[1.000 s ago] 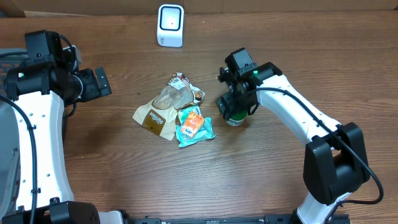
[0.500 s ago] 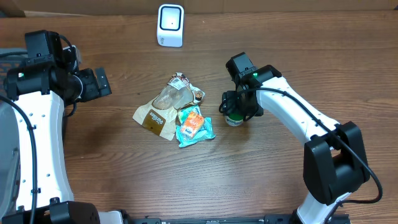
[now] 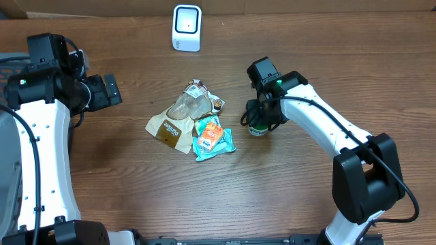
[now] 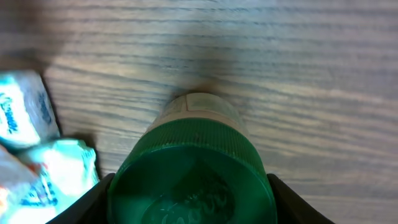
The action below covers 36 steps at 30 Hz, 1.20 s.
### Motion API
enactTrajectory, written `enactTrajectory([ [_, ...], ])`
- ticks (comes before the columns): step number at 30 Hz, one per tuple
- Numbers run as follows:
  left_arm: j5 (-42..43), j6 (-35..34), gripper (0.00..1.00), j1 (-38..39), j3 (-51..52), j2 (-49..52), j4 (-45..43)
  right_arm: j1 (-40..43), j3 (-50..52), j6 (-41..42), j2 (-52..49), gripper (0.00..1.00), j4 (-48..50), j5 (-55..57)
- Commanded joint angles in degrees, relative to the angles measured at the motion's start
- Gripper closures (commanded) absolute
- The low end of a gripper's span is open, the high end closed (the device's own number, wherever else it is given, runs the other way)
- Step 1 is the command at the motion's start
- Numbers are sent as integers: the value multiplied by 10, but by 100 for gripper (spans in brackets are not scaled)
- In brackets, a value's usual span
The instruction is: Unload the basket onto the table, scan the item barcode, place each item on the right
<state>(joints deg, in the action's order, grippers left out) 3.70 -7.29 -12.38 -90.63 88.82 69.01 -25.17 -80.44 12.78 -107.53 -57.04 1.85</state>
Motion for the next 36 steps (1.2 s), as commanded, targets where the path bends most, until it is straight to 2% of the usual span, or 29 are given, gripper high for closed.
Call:
enactTrajectory([
  [1,4,7,0,4,-3,-3,0,1,-29,-114,1,83,0,14],
  [4,4,7,0,4,-3,-3,0,1,-43,-172,1,82,-1,-11],
  [11,4,7,0,4,-3,-3,0,1,-45,-313,1,70,-14,-72],
  [18,4,7,0,4,-3,-3,0,1,-44,-322,1,43,-22,-84],
  [22,4,7,0,4,-3,-3,0,1,-43,-287,1,37,-22,-91],
  [29,4,7,0,4,-3,-3,0,1,-40,-254,1,37,-22,-91],
  [36,3,7,0,4,-3,-3,0,1,-40,-211,1,53,-11,-154],
])
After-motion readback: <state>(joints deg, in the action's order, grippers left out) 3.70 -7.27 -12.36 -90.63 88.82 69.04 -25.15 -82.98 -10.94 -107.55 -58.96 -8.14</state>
